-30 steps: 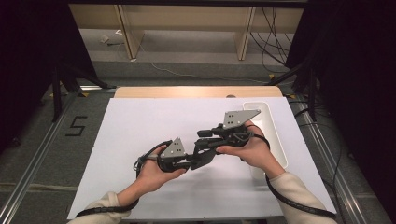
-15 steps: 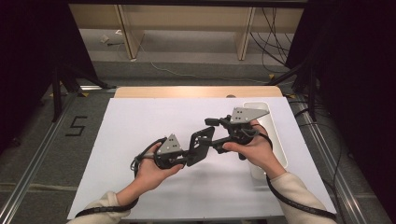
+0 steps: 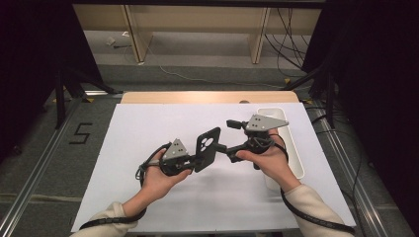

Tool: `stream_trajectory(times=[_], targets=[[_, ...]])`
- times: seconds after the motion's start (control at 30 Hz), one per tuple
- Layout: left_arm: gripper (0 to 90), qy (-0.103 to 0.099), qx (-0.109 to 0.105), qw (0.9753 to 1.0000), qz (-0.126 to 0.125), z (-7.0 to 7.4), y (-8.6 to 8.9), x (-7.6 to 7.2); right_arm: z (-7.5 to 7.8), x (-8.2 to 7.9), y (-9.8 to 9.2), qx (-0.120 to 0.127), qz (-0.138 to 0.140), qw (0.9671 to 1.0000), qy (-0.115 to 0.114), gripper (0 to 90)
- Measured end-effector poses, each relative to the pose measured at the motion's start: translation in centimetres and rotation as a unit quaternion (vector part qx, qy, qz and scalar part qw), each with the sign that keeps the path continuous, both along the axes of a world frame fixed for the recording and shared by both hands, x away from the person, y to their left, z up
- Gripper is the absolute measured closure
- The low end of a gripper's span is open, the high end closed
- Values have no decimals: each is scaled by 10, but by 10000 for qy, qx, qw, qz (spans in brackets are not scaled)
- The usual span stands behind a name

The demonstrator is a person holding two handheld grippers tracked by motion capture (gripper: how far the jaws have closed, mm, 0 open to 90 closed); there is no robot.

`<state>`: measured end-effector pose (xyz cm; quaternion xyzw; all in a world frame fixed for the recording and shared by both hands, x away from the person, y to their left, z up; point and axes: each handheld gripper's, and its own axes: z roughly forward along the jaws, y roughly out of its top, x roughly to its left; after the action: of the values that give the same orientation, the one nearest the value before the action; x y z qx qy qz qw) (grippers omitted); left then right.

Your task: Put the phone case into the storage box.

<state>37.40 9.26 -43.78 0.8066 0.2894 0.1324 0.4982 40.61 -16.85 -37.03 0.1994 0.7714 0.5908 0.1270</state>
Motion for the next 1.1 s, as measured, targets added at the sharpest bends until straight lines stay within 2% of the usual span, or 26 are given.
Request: stream_trajectory(times=[0.2, 0.5, 0.87, 1.1], targets=[[798, 27, -37, 9998, 187, 0, 0, 3, -6, -2, 2, -64, -258, 9996, -42, 8], [798, 20, -45, 9996, 296, 0, -5, 4, -13, -7, 1, 29, -521, 9986, -77, 5], [798, 39, -87, 9992, 376, 0, -11, 5, -16, -9, 6, 95, -608, 9981, -48, 4], [798, 41, -75, 9994, 338, 0, -16, 4, -20, -10, 13, 157, -710, 9973, -34, 4]])
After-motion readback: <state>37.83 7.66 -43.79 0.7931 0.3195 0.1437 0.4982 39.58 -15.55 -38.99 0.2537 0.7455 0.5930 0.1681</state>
